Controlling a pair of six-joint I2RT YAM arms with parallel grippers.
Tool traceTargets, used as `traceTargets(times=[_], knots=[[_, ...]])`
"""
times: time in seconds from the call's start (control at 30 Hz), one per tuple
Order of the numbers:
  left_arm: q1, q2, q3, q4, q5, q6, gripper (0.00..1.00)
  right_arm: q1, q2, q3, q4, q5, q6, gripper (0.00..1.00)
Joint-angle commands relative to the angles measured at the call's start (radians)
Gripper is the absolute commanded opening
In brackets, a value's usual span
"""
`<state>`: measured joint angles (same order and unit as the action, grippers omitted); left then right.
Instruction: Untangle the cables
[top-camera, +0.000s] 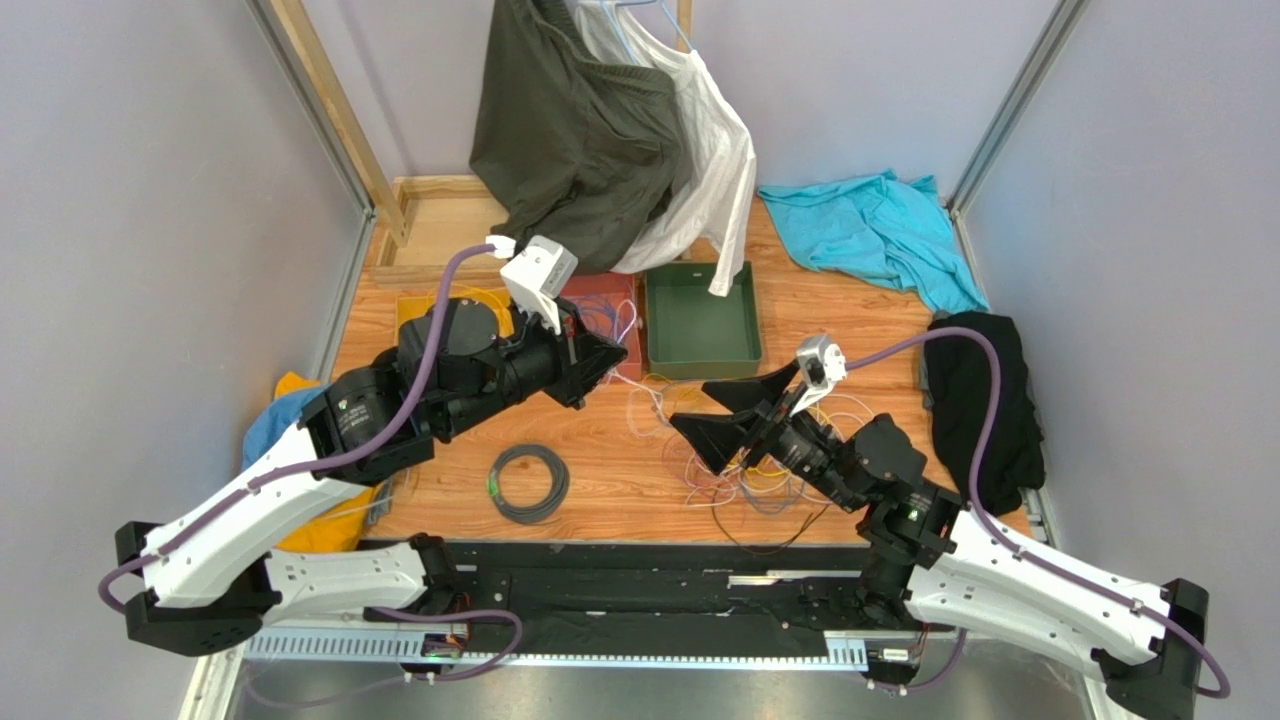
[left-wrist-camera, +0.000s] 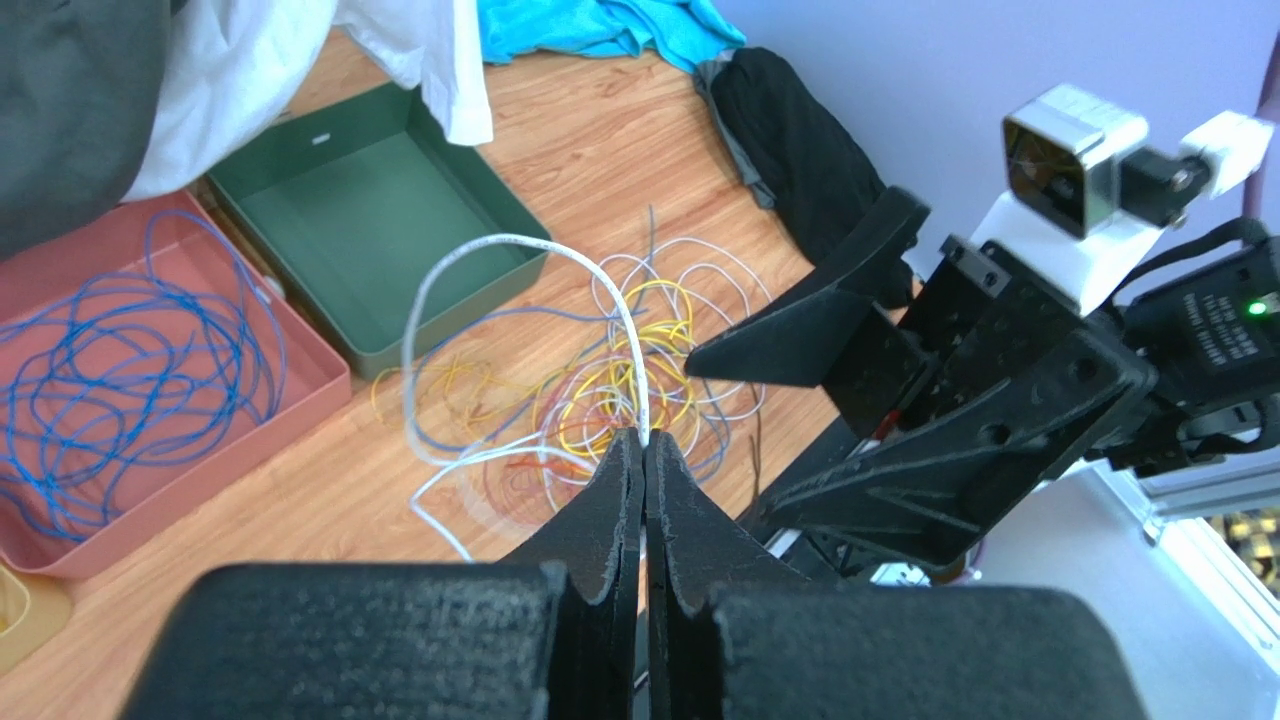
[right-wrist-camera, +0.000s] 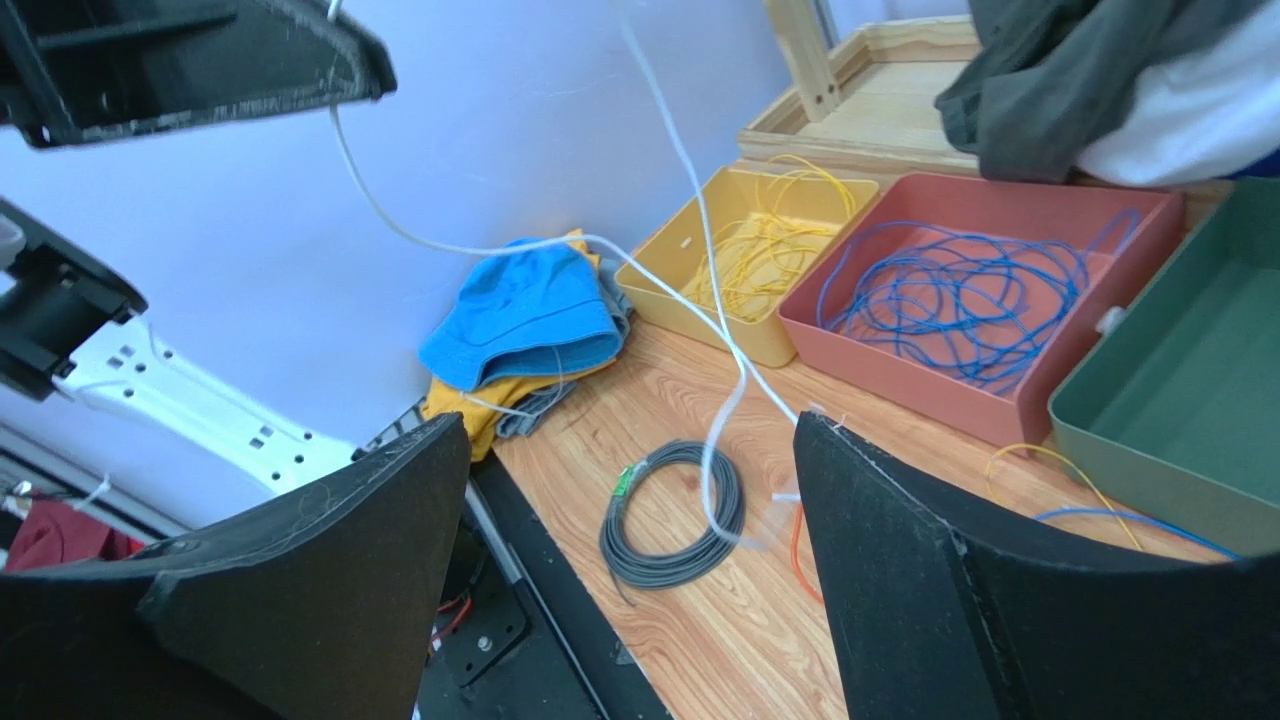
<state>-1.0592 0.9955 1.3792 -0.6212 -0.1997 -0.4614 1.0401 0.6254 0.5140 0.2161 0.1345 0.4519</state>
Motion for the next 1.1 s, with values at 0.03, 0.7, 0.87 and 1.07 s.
traceTargets(times=[0.03,0.7,0.87,1.07], knots=[[-0.004,0.038,0.095,-0.002,0.014,0.030,0.00,0.008,0.042,0.060,0.062,-0.119,-0.047,0.84],[-0.004,0.144,0.566,-0.186,0.023,0.130,0.00,0.028,0.451,0.121,-0.040,0.391,-0.070,0.70],[-0.004,0.124,0.554,-0.198,-0.003,0.141,0.00,0.005,0.427,0.061,-0.027,0.425,-0.018,0.23],[-0.002,0.094,0.511,-0.199,-0.058,0.159,0.00,0.008,0.242,-0.051,-0.124,0.425,0.065,0.00]])
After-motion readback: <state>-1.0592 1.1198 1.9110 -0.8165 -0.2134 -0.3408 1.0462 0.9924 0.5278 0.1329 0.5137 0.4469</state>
